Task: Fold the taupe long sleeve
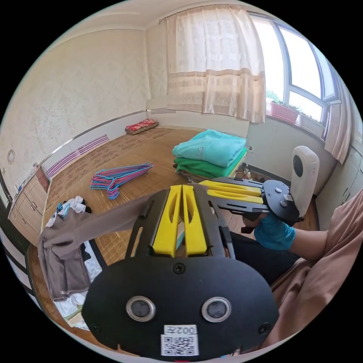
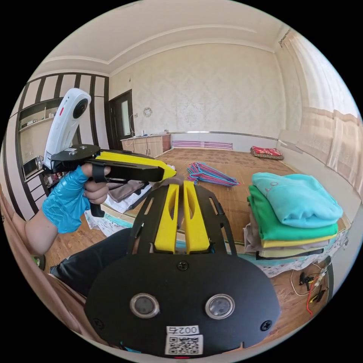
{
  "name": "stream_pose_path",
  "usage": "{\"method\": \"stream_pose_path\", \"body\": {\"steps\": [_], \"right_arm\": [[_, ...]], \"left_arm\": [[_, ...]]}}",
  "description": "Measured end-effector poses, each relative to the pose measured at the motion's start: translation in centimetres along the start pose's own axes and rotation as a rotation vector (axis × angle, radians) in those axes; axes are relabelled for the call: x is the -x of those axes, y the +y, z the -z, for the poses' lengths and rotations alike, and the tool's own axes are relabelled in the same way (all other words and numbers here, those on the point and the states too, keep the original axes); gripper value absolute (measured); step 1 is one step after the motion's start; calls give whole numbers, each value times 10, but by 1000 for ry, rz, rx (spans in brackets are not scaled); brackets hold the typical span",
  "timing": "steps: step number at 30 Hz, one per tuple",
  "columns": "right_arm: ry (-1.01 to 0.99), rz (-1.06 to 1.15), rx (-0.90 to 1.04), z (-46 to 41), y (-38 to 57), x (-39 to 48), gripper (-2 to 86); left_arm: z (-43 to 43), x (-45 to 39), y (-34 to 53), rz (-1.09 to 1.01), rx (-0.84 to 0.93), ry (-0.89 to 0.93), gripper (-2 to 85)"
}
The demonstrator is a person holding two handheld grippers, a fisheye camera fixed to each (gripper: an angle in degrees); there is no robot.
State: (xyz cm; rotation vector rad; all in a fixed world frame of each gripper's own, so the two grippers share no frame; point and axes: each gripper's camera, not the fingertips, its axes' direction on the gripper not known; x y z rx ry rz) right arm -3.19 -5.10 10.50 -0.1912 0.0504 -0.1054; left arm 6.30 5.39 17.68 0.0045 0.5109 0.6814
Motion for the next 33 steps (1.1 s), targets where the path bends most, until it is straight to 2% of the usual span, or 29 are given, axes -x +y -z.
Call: {"method": "stream_pose_path", "body": {"steps": [6, 11, 19, 24, 33], "right_arm": [[118, -15, -83, 62, 16, -23, -8], [208, -74, -160, 107, 32, -44, -8], [159, -75, -59, 101, 54, -57, -8], [159, -92, -81, 104, 56, -65, -8], [191, -85, -114, 112, 54, -73, -8]], "left_arm": [[8, -44, -26, -93, -45, 59, -10], [10, -63, -45, -86, -90, 202, -9], [-7, -44, -38, 9, 9, 229, -3], [-11, -4, -7, 72, 107, 103, 20], [-24, 99, 90, 159, 286, -260, 135]]}}
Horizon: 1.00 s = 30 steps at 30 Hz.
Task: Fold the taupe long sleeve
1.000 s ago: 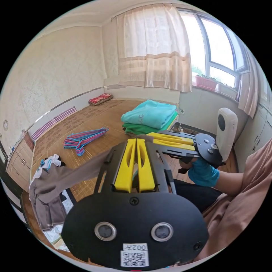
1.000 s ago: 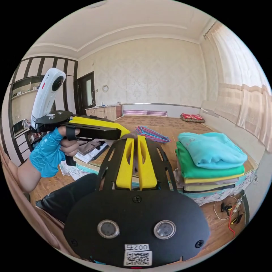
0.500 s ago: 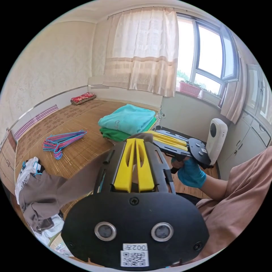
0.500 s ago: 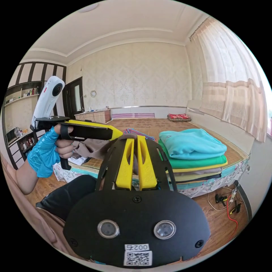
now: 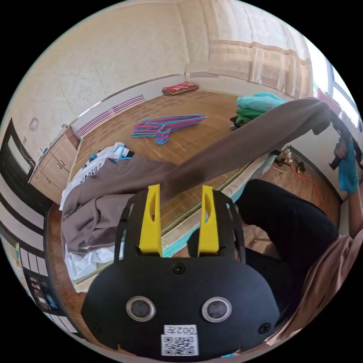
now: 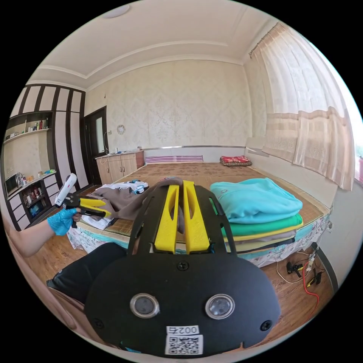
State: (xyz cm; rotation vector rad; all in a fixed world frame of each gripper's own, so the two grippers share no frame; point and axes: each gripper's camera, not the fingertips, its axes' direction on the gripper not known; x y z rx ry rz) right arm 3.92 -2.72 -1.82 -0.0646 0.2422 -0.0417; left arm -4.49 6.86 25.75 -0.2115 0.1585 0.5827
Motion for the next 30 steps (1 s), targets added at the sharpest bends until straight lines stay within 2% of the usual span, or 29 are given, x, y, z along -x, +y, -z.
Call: {"method": "stream_pose_path", "body": {"steps": [5, 10, 15, 22, 26, 30], "right_arm": [[-6, -1, -9, 2, -3, -2, -8], [-11, 23, -12, 3, -8, -2, -8], [-25, 40, -14, 5, -10, -2, -8], [-9, 96, -35, 15, -11, -1, -8], [15, 110, -40, 23, -10, -8, -8], [-15, 94, -28, 25, -9, -16, -8]], "left_arm": [[-41, 37, 18, -35, 98, -185, 172], [-73, 39, 17, -100, 139, -274, 179], [-91, 31, 11, -114, 115, -265, 139], [-87, 28, 0, -38, 82, -257, 18], [-55, 40, -6, 74, -11, -154, -3], [-21, 35, -14, 78, -104, -97, -7]]}}
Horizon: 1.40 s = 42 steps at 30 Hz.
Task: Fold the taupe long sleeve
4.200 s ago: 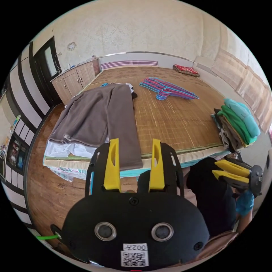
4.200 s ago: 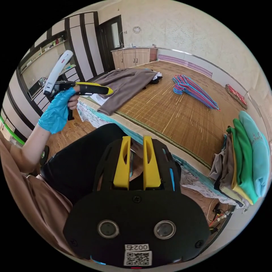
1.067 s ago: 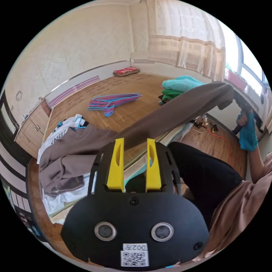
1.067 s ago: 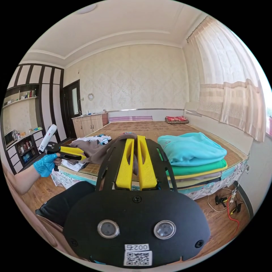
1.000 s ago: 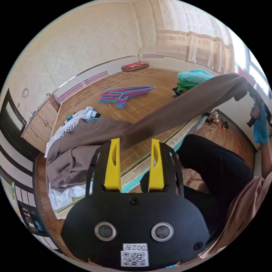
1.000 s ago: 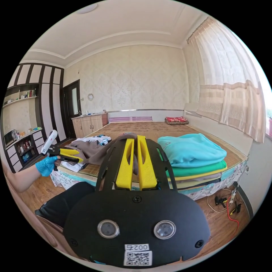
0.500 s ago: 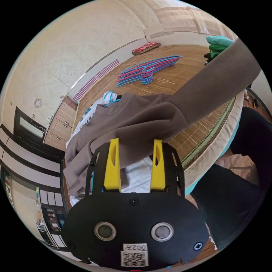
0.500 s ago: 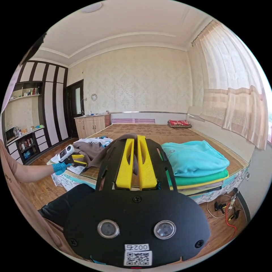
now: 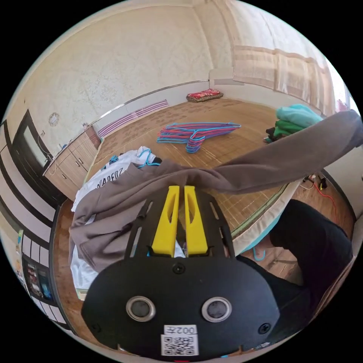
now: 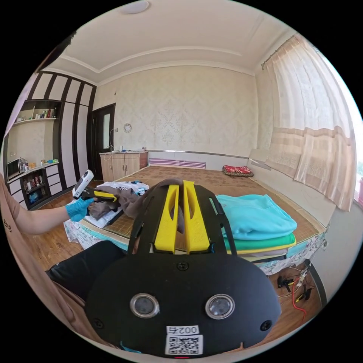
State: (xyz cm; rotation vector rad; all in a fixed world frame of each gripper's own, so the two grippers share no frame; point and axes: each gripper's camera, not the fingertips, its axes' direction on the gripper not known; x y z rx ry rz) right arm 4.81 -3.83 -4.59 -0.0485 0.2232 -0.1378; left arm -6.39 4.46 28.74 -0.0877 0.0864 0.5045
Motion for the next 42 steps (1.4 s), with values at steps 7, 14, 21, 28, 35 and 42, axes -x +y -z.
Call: {"method": "stream_pose_path", "body": {"steps": [7, 14, 21, 28, 35, 42], "right_arm": [[-32, -77, -65, 15, -1, -16, -8], [-19, -64, -80, 25, -4, -20, -7], [-63, -101, -34, 5, -6, -23, -7], [-167, -103, 166, -66, -1, -2, -5], [-306, -25, 375, -136, 1, 33, 21], [-351, 141, 512, -174, -2, 76, 102]], "left_arm": [[49, -46, -24, -87, -137, 138, -8], [73, -90, -32, -123, -229, 361, -8], [72, -139, -34, -171, -200, 485, -7], [43, -149, -24, -216, -80, 503, 8], [32, -84, 9, -75, -36, 401, 47], [3, -10, 60, 80, 117, 87, 96]]}}
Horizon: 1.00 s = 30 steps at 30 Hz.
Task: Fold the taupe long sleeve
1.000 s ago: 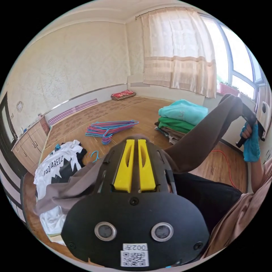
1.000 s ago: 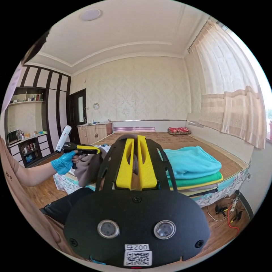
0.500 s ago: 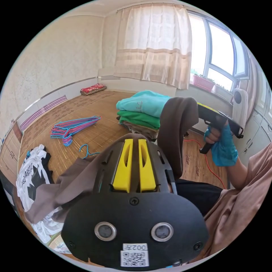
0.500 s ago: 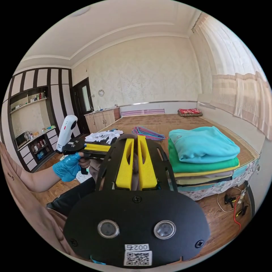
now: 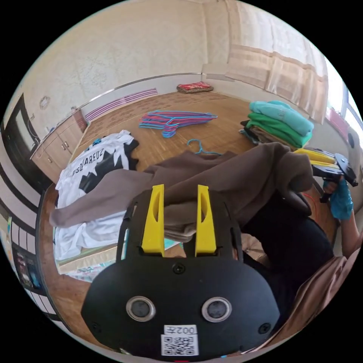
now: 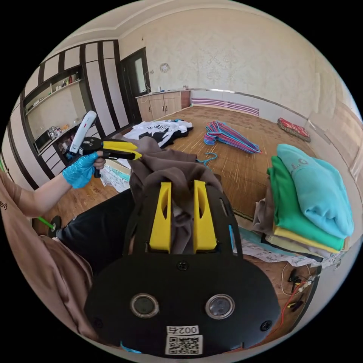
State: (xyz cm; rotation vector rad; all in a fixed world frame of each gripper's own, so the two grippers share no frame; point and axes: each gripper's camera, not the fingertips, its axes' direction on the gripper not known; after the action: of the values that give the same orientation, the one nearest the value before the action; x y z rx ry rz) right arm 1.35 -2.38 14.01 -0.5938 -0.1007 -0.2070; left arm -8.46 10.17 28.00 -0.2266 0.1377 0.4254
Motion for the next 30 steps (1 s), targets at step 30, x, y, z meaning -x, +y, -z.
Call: {"method": "stream_pose_path", "body": {"steps": [30], "right_arm": [[254, 9, -48, -77, -97, 35, 5]], "left_arm": [[1, 38, 26, 25, -28, 386, 46]]}}
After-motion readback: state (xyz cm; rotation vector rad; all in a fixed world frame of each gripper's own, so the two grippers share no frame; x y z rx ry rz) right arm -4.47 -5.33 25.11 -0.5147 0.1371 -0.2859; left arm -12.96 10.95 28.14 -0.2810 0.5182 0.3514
